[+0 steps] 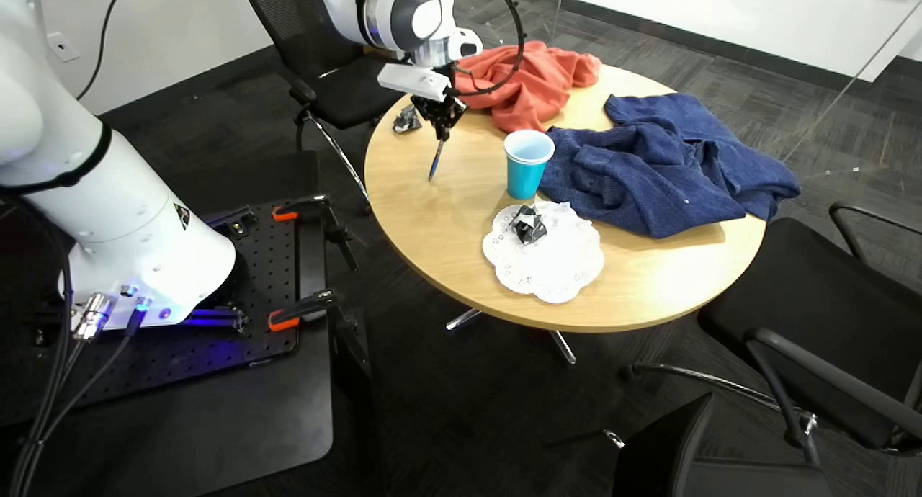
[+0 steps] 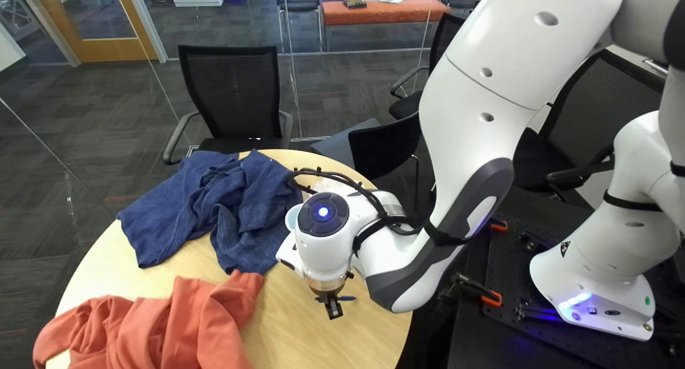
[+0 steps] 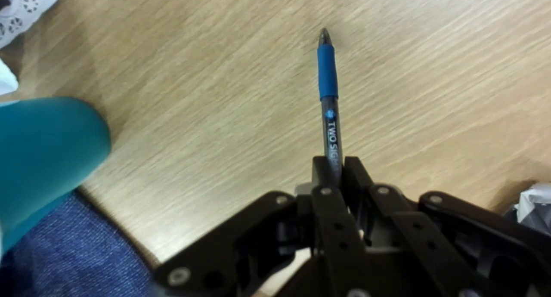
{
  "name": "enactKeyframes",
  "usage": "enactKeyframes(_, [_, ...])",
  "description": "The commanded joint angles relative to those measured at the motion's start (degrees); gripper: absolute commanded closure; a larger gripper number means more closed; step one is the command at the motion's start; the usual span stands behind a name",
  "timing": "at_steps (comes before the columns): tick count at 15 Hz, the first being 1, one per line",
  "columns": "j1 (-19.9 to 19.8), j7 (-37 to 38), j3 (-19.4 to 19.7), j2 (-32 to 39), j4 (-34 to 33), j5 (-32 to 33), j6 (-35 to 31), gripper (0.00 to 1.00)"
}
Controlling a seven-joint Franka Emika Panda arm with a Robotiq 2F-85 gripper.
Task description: Remove the pen from the cup and put it on the table
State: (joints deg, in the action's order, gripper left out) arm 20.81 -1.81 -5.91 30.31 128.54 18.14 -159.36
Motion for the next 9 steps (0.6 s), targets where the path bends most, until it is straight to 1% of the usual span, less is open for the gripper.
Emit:
enactKeyframes(1, [2.0,2.1,1.7,3.4,-3.5,1.1,-0.6,0.97])
enactKeyframes(2, [2.6,2.5,2.2,3.6,-3.8,1.3,-0.7,0.63])
enactKeyframes(3, [2.6,2.3,2.1,3.5,-3.9,1.1,-0.8,0.62])
enactKeyframes(4, [2.7,2.3,2.1,3.2,-3.7,1.0,-1.0,0.57])
enactKeyframes(9, [2.8,2.4,1.7,1.0,-2.1,0.4,-3.2,0.18])
